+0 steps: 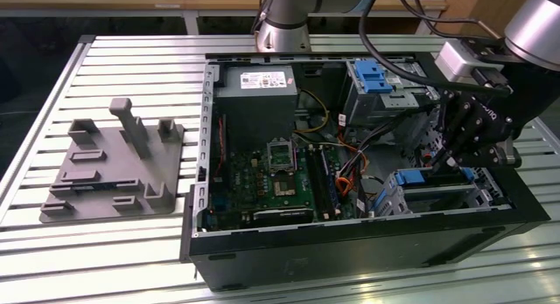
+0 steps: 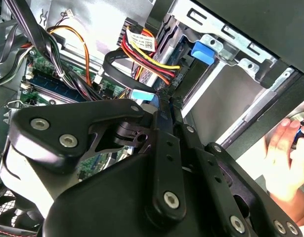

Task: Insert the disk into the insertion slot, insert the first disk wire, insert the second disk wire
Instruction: 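Insert the second disk wire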

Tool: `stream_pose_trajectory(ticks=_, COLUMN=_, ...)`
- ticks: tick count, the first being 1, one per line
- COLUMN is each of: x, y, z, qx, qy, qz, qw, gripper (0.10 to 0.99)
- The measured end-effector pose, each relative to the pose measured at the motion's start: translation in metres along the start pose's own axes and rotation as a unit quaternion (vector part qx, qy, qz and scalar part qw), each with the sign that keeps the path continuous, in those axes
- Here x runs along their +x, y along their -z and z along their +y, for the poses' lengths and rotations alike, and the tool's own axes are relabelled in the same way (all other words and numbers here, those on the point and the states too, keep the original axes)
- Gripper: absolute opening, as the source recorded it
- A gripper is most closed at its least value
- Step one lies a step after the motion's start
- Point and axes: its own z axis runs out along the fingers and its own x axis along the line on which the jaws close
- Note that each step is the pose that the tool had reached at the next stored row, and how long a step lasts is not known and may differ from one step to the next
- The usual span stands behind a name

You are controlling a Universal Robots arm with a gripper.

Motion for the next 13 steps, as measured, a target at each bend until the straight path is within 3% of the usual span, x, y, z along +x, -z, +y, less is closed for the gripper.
stream_pose_trajectory(ticks=13, x=-0.0002, y=-0.0029, z=-0.0002, qx=0.0003, qy=0.006, qz=0.0004, qw=1.0, gripper=0.145)
